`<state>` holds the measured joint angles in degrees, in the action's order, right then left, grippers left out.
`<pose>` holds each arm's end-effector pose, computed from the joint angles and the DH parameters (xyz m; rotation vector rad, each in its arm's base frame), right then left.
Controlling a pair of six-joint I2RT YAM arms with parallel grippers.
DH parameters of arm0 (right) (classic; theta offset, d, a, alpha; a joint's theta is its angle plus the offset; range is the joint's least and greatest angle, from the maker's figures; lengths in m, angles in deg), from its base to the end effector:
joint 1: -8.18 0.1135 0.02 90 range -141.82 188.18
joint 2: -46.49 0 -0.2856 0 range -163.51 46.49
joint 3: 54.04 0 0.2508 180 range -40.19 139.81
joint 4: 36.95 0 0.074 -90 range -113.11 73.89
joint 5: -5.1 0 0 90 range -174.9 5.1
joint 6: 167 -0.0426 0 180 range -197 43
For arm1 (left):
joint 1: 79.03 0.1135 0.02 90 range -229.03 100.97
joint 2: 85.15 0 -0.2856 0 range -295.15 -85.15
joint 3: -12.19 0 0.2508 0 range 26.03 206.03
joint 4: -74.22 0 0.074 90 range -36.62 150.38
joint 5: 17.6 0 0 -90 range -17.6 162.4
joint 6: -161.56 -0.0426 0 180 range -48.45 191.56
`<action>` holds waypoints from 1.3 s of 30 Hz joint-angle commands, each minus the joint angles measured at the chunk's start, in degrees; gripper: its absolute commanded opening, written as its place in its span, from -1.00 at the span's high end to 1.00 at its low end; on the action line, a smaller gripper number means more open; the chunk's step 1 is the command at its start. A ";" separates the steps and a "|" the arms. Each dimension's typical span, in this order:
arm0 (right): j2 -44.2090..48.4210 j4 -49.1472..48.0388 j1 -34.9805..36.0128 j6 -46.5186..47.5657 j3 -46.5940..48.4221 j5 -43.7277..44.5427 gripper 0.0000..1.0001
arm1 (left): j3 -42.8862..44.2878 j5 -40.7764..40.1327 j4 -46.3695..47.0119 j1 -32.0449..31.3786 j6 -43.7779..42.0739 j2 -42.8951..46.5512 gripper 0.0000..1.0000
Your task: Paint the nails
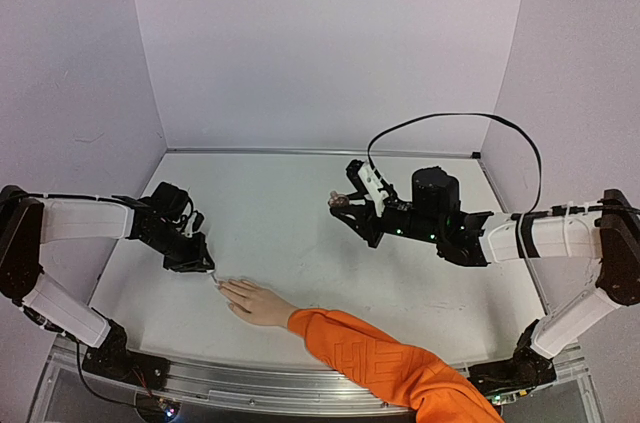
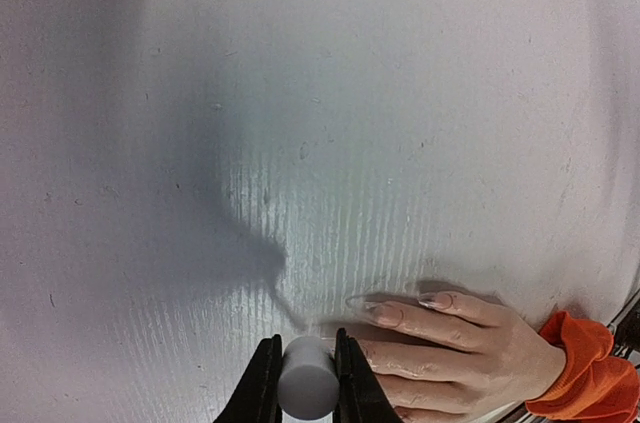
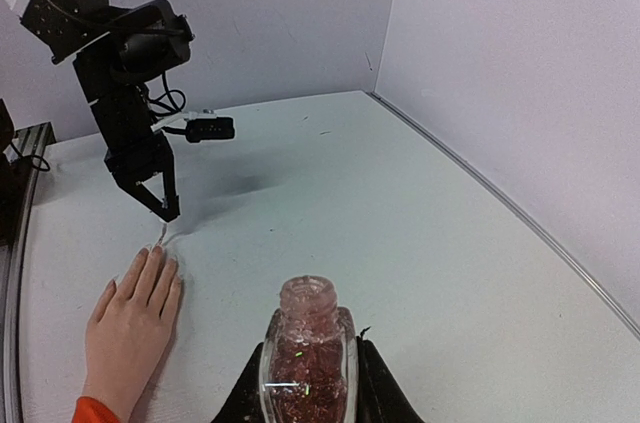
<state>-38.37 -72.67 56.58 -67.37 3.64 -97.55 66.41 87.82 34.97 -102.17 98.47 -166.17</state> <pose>0.2133 0.2543 0.3006 -0.8678 1.1792 0.7116 0.2217 -0.1071 0.1774 -0.0118 2.8165 -0.5980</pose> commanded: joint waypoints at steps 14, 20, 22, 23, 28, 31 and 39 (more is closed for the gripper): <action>0.20 -4.25 -0.29 -0.49 2.48 -1.25 1.00 | 1.12 4.17 0.29 0.20 0.14 3.63 1.00; 0.24 -4.23 -0.28 -0.47 2.48 -1.15 1.00 | 0.95 5.60 1.43 0.02 0.33 1.98 1.00; 0.14 -4.23 -0.32 -0.49 2.53 -1.17 1.00 | 0.88 5.50 1.60 -0.07 0.42 1.39 1.00; 0.06 -4.23 -0.25 -0.49 2.57 -1.18 1.00 | 0.92 5.50 1.68 -0.11 0.42 1.11 1.00; 0.05 -4.24 -0.30 -0.40 2.55 -1.12 1.00 | 1.17 5.31 1.77 -0.16 0.33 0.18 1.00; -0.04 -4.25 -0.30 -0.38 2.57 -1.07 1.00 | 1.32 4.89 1.85 -0.22 0.15 -0.30 1.00; -0.09 -4.23 -0.26 -0.31 2.48 -0.96 1.00 | 1.56 2.65 1.90 -0.10 -0.04 -0.89 1.00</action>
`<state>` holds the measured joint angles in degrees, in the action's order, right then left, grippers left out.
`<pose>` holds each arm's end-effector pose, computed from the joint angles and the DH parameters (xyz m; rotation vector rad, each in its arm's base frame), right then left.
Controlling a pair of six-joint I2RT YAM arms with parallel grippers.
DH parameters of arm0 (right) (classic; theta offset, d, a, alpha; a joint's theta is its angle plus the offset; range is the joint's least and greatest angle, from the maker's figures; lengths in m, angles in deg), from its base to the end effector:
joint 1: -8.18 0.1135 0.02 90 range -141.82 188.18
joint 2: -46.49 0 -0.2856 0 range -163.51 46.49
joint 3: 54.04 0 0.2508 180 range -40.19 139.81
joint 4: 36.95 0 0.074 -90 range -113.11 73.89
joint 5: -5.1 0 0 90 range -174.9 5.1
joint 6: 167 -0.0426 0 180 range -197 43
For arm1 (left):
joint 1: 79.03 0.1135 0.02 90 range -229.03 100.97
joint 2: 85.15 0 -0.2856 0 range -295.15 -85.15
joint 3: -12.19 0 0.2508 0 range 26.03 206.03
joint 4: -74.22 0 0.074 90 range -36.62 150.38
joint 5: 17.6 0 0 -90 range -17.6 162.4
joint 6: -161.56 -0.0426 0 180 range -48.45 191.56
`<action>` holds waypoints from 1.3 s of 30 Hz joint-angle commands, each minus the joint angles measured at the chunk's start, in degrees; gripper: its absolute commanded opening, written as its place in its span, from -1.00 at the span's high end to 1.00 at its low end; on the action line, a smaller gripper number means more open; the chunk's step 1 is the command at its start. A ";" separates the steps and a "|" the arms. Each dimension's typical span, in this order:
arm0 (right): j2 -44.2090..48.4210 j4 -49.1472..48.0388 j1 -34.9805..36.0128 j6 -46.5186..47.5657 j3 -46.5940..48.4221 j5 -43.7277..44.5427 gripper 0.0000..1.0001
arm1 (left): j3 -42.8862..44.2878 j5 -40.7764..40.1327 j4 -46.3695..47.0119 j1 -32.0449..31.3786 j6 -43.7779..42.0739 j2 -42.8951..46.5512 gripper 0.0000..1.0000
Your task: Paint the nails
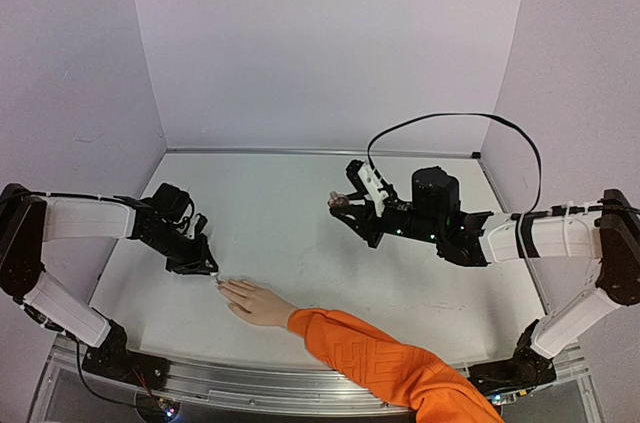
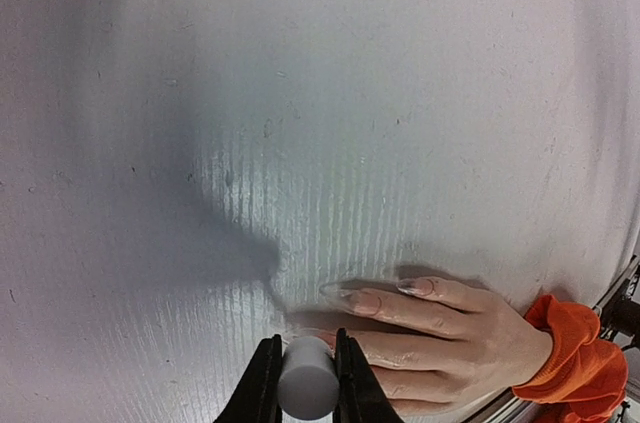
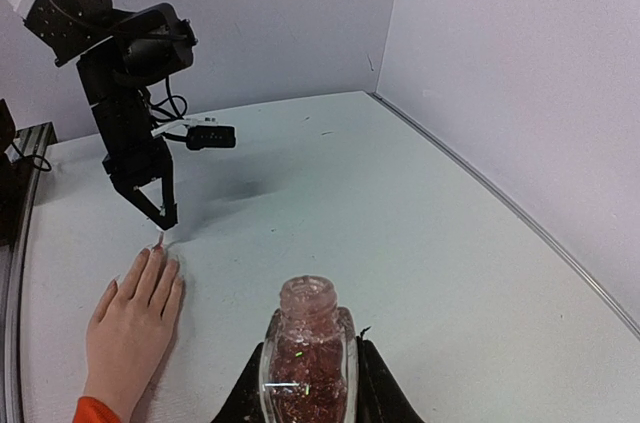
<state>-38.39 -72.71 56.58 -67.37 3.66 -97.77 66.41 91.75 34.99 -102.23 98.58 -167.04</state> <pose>0.2132 0.2545 0.3006 -0.8704 1.1770 0.7143 0.2211 -0.1101 0.1747 0.0042 2.8421 -0.6848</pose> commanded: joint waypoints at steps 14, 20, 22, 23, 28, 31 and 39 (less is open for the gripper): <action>-0.37 -4.20 -0.32 -0.22 2.56 -0.53 1.00 | 2.07 -4.51 2.08 -0.01 -0.31 0.48 1.00; -0.38 -4.19 -0.31 -0.44 2.55 -0.92 1.00 | 0.77 -4.24 0.91 -0.06 0.41 4.26 1.00; -0.24 -4.23 -0.31 -0.49 2.47 -1.15 1.00 | 0.38 -3.27 0.87 -0.05 0.63 5.04 1.00; -0.20 -4.19 -0.30 -0.49 2.46 -1.13 1.00 | 0.20 -2.94 0.87 -0.01 0.81 5.45 1.00; -0.24 -4.21 -0.28 -0.58 2.55 -1.36 1.00 | 0.09 -1.08 0.87 -0.09 1.18 6.26 1.00; -0.20 -4.19 -0.28 -0.66 2.55 -1.51 1.00 | 0.30 -0.48 0.87 -0.24 1.19 5.33 1.00; -0.24 -4.20 -0.26 -0.59 2.55 -1.43 1.00 | 0.66 0.23 1.04 -0.66 0.92 2.79 1.00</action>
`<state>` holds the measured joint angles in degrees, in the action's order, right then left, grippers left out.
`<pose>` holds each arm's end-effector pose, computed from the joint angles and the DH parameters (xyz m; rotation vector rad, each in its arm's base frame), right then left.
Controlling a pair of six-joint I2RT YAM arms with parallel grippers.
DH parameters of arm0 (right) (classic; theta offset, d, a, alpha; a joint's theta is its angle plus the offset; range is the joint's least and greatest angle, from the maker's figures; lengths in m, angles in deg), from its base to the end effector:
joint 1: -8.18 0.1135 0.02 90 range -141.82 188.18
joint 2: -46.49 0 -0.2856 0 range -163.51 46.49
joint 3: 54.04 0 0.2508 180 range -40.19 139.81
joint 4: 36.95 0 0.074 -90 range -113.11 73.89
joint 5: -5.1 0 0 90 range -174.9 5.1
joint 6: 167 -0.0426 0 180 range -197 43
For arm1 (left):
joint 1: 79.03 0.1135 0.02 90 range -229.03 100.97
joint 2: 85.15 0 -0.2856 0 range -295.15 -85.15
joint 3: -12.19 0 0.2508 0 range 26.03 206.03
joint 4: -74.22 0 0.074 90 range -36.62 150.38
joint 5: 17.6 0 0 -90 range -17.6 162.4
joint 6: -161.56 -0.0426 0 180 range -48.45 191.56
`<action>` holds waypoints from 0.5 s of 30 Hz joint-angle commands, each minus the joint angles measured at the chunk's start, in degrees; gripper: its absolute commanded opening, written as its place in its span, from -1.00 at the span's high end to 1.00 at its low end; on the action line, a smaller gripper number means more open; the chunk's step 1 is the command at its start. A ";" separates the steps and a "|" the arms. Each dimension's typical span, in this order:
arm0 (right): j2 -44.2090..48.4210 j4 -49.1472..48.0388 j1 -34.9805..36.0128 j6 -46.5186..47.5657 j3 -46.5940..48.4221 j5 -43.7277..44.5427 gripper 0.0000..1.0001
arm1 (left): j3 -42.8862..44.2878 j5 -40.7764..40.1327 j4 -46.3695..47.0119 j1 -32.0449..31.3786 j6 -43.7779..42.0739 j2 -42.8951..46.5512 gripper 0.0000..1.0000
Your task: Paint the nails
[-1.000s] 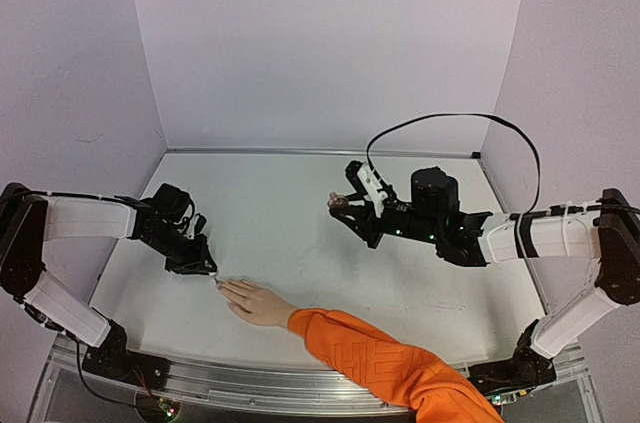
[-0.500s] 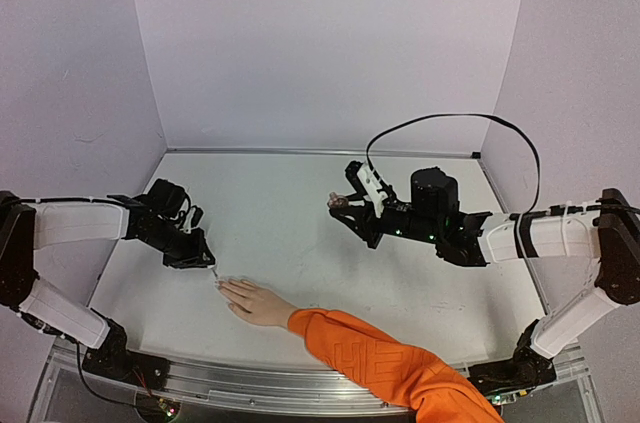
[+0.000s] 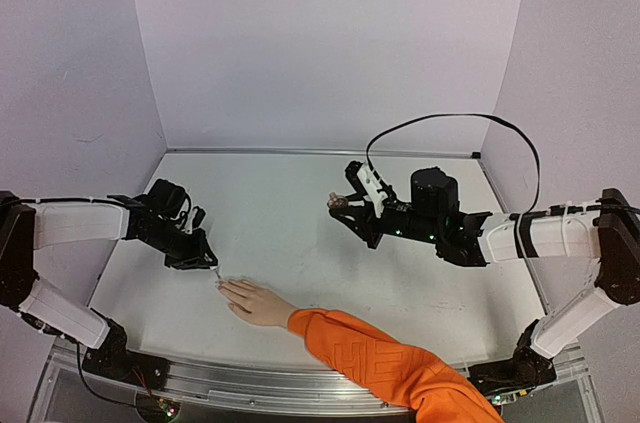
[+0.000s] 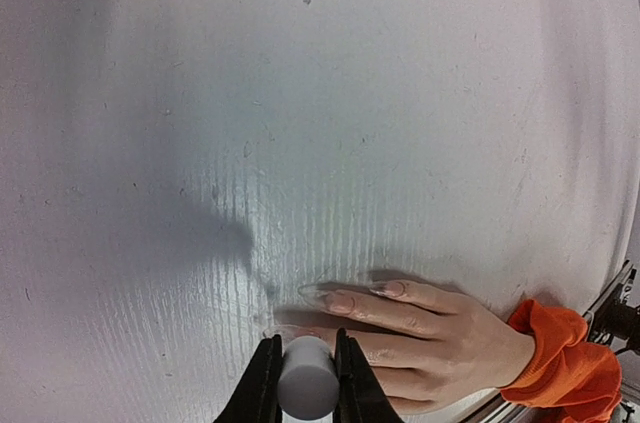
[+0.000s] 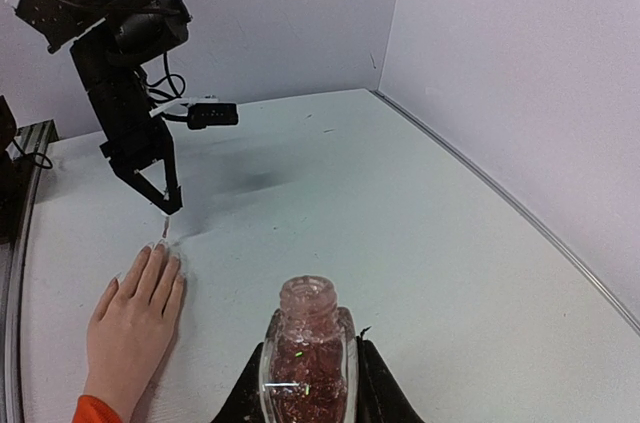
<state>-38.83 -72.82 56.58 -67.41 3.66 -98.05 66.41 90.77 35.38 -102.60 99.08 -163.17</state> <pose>0.2140 0.2556 0.2984 -0.8762 1.1807 0.7179 0.2172 -0.1094 0.1900 0.0135 2.7674 -0.6937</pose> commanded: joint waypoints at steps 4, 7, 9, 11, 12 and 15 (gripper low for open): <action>0.23 -4.07 -0.29 -0.53 2.55 -1.05 1.00 | 0.66 0.84 0.65 -0.26 0.37 -1.84 1.00; 0.16 -4.08 -0.32 -0.53 2.55 -1.02 1.00 | 0.98 0.76 0.74 -0.25 0.25 -2.49 1.00; 0.15 -4.03 -0.27 -0.53 2.55 -1.00 1.00 | 1.09 0.26 0.82 -0.33 0.17 -2.90 1.00; 0.07 -4.07 -0.29 -0.45 2.55 -0.86 1.00 | 1.15 -0.22 0.95 -0.25 0.05 -3.29 1.00; 0.06 -4.04 -0.24 -0.44 2.59 -0.83 1.00 | 1.19 -0.26 0.99 -0.26 -0.01 -3.53 1.00; -0.02 -4.07 -0.33 -0.44 2.64 -0.76 1.00 | 1.34 -0.50 1.08 -0.25 -0.11 -4.30 1.00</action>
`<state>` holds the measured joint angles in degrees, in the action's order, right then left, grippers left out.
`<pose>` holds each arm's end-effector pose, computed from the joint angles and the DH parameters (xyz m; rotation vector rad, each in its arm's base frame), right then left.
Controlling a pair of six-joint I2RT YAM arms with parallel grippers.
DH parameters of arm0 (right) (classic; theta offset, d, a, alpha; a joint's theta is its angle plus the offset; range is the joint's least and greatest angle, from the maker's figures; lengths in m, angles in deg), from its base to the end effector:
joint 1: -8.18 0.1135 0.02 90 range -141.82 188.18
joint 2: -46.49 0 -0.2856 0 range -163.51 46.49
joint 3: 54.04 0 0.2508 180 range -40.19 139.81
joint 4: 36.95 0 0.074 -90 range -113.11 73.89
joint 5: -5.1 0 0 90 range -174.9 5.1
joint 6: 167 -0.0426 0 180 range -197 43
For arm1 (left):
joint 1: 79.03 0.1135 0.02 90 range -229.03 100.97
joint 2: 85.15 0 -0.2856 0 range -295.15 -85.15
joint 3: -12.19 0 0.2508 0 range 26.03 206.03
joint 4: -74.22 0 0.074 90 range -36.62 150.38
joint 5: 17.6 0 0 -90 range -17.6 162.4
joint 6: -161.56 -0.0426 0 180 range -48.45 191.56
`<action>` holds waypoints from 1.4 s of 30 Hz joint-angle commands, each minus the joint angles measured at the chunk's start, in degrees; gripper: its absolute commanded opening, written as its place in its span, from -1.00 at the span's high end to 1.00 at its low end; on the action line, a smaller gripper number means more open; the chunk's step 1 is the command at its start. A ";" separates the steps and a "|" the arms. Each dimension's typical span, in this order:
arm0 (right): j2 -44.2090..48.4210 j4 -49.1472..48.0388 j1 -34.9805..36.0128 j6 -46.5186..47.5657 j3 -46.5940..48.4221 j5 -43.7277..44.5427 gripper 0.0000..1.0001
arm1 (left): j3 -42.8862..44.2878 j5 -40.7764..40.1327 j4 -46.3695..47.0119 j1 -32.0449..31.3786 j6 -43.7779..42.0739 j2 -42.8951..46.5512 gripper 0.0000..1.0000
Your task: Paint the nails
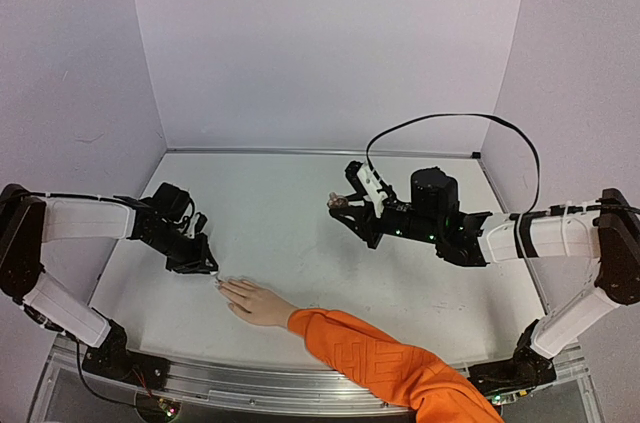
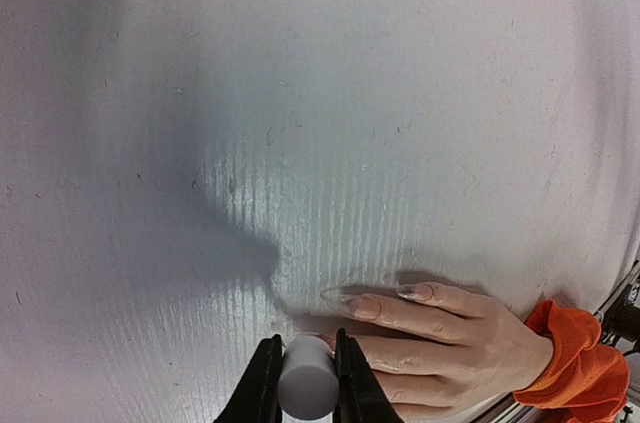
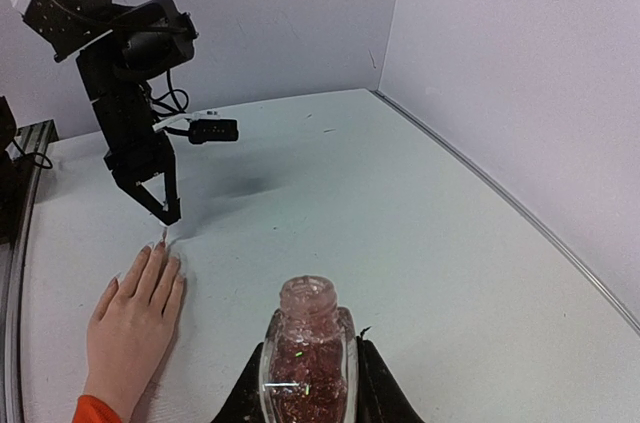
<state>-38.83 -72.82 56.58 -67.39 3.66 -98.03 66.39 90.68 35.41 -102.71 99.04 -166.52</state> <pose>0.2140 0.2556 0.2984 -0.8762 1.1806 0.7174 0.2207 -0.1114 0.1768 0.0030 2.8264 -0.6694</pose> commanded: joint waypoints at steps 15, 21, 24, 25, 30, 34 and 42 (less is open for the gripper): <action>-0.46 -4.08 -0.32 -0.46 2.73 -0.70 1.00 | 1.53 -5.03 -1.57 -0.11 -0.41 2.17 1.00; -0.55 -4.09 -0.33 -0.55 2.81 -1.07 1.00 | 1.23 -2.98 -1.33 -0.14 -0.62 4.28 1.00; -0.47 -4.08 -0.29 -0.64 2.81 -1.20 1.00 | 0.87 -1.90 -1.30 -0.15 -0.55 4.97 1.00; -0.47 -4.08 -0.38 -0.64 2.84 -1.22 1.00 | 0.79 -1.48 -1.31 -0.26 -0.44 4.98 1.00; -0.44 -4.08 -0.34 -0.64 2.81 -1.29 1.00 | 0.49 -1.02 -0.84 -1.05 -0.06 4.82 1.00; -0.29 -4.08 -0.31 -0.64 2.73 -1.33 1.00 | 1.05 -0.46 0.14 -1.43 0.09 3.54 1.00; -0.11 -4.08 -0.36 -0.55 2.64 -0.99 1.00 | 1.43 -0.72 0.76 -1.83 -0.11 1.33 1.00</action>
<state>-39.57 -72.82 56.58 -67.44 3.66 -98.42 66.39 89.37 34.07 -104.22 99.04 -164.62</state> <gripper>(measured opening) 0.220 0.152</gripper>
